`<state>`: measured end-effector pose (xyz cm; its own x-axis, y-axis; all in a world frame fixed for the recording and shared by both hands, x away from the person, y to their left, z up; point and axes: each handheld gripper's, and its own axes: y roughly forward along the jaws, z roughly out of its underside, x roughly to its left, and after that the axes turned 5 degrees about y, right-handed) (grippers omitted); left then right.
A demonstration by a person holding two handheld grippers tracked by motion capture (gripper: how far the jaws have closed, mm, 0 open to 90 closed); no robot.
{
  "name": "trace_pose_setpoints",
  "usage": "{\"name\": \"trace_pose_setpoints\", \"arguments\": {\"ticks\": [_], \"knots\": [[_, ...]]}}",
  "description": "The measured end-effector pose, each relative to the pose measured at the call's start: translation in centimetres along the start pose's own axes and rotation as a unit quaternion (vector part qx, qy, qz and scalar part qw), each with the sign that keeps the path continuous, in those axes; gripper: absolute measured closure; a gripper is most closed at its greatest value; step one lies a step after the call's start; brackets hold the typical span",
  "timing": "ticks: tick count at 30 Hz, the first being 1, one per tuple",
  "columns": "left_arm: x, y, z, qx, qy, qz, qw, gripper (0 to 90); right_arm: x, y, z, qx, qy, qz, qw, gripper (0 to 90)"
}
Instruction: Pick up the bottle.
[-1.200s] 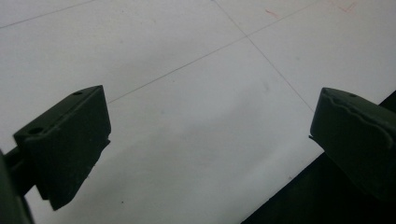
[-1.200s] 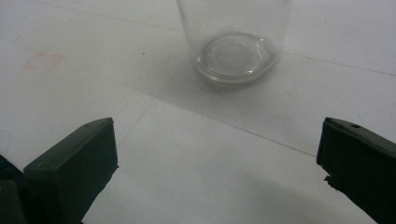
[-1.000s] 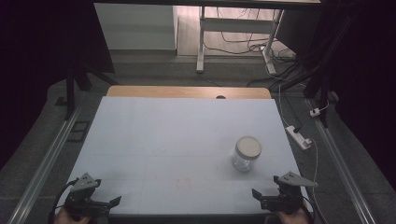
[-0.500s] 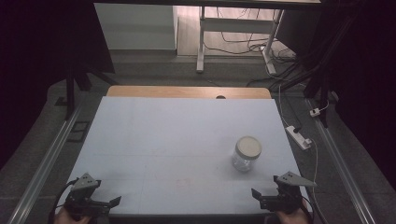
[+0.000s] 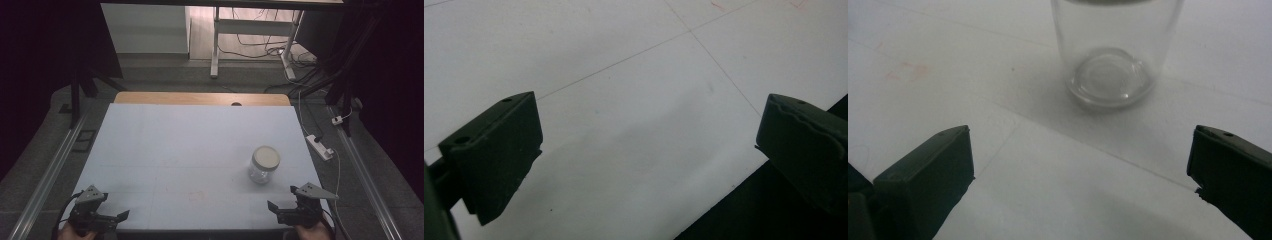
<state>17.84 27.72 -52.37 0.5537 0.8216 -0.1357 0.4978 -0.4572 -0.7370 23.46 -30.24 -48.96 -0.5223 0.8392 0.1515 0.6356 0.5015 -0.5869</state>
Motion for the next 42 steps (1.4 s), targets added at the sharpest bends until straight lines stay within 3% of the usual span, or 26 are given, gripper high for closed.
{"name": "trace_pose_setpoints", "arguments": {"ticks": [11,37,42], "knots": [[0.1,0.0,0.0,-0.001,0.001,0.005,1.0000,0.0,0.5,0.9,-0.5,0.002,-0.016,-0.006,0.9998,0.0],[0.2,-0.1,0.1,-0.005,-0.001,0.015,0.9999,0.9,-0.3,3.5,-2.6,0.009,-0.006,-0.014,0.9998,0.0],[0.3,-0.1,0.1,-0.007,-0.004,0.019,0.9998,0.0,-0.5,4.1,-2.9,0.014,-0.011,0.003,0.9998,0.0]]}}
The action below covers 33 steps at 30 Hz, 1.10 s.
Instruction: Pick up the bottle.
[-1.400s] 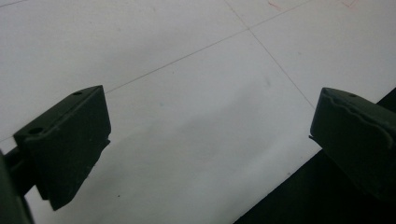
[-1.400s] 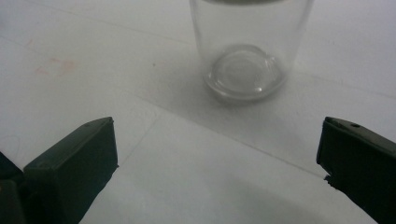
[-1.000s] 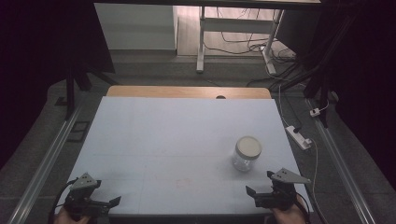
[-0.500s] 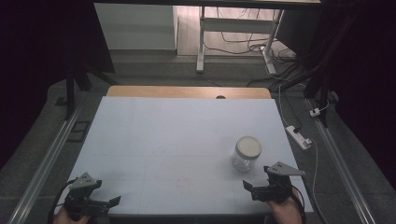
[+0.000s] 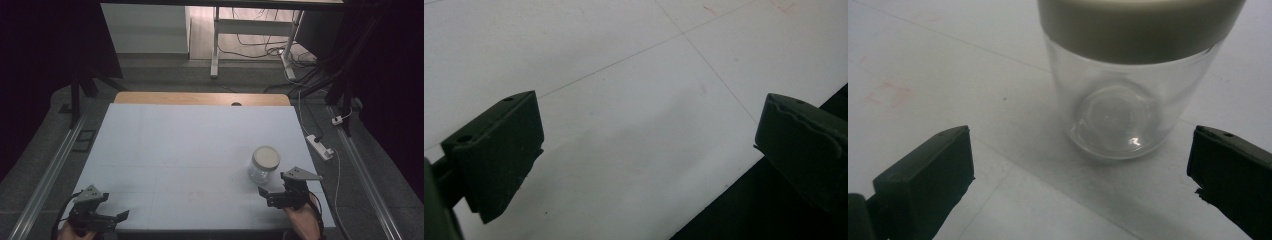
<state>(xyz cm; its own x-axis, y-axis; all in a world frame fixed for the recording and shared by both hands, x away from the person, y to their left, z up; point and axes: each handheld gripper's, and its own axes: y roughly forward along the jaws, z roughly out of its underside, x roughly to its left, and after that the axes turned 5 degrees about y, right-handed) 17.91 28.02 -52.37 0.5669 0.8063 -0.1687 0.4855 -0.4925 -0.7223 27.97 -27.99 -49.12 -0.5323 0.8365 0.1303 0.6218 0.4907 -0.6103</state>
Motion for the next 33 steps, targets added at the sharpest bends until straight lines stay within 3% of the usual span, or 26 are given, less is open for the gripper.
{"name": "trace_pose_setpoints", "arguments": {"ticks": [8,16,26,33], "knots": [[0.0,0.0,0.0,0.001,0.001,0.003,1.0000,0.0,-0.8,1.0,-0.7,-0.007,0.010,0.021,0.9997,0.0],[0.1,0.1,0.0,0.004,-0.002,0.005,1.0000,0.0,-1.1,1.9,-1.6,-0.007,-0.002,0.017,0.9998,0.0],[0.1,0.1,-0.1,0.005,0.000,0.008,1.0000,0.0,-1.6,3.3,-2.4,-0.005,0.004,0.012,0.9999,0.0],[0.2,0.1,0.0,0.005,0.001,0.011,0.9999,0.0,-1.4,4.1,-2.9,-0.004,-0.016,0.011,0.9998,0.0]]}}
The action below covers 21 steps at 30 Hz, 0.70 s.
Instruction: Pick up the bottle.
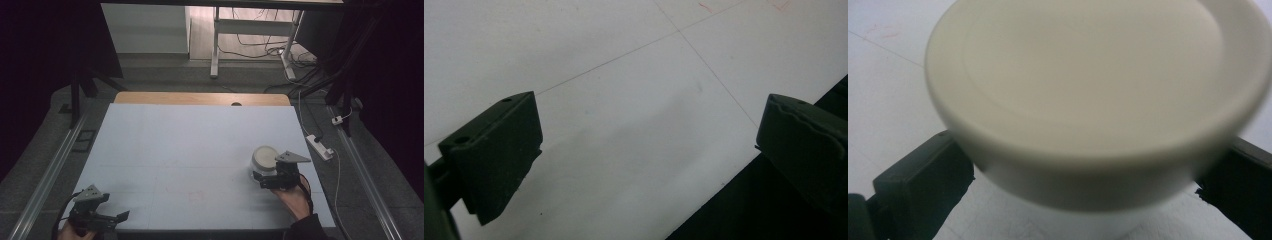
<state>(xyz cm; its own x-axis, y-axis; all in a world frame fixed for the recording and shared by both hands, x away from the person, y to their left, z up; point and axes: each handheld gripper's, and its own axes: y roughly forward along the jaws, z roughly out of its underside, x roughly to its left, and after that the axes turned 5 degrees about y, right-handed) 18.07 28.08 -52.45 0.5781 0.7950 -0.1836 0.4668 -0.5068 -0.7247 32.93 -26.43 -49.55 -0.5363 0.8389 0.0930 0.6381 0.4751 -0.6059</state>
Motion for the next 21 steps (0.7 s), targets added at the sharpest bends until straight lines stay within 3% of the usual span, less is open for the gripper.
{"name": "trace_pose_setpoints", "arguments": {"ticks": [13,21], "knots": [[0.0,0.1,0.0,0.003,0.003,0.003,1.0000,0.0,-0.1,1.2,-0.3,0.010,-0.004,0.002,0.9999,0.0],[0.0,0.1,0.0,0.004,0.005,0.004,1.0000,0.0,0.0,1.2,-0.2,0.012,-0.016,0.010,0.9997,5.8]]}}
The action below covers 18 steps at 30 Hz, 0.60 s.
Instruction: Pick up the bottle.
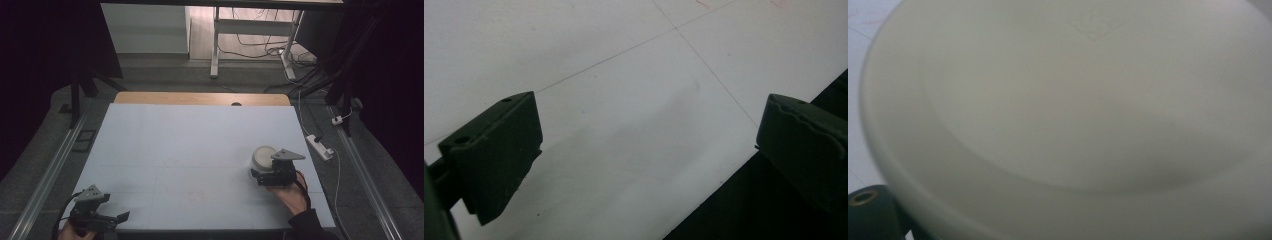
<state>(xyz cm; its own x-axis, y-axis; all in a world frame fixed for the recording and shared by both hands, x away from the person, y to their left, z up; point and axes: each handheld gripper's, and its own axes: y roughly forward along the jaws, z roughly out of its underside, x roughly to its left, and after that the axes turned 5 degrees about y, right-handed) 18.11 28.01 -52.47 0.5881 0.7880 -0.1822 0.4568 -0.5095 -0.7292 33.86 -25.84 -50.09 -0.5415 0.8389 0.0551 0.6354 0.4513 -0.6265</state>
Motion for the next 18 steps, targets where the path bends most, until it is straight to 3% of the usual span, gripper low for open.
{"name": "trace_pose_setpoints", "arguments": {"ticks": [18], "knots": [[0.00,0.02,-0.01,0.001,0.001,0.001,1.0000,0.0,0.27,-0.22,-0.21,0.000,-0.015,0.004,0.9999,6.5]]}}
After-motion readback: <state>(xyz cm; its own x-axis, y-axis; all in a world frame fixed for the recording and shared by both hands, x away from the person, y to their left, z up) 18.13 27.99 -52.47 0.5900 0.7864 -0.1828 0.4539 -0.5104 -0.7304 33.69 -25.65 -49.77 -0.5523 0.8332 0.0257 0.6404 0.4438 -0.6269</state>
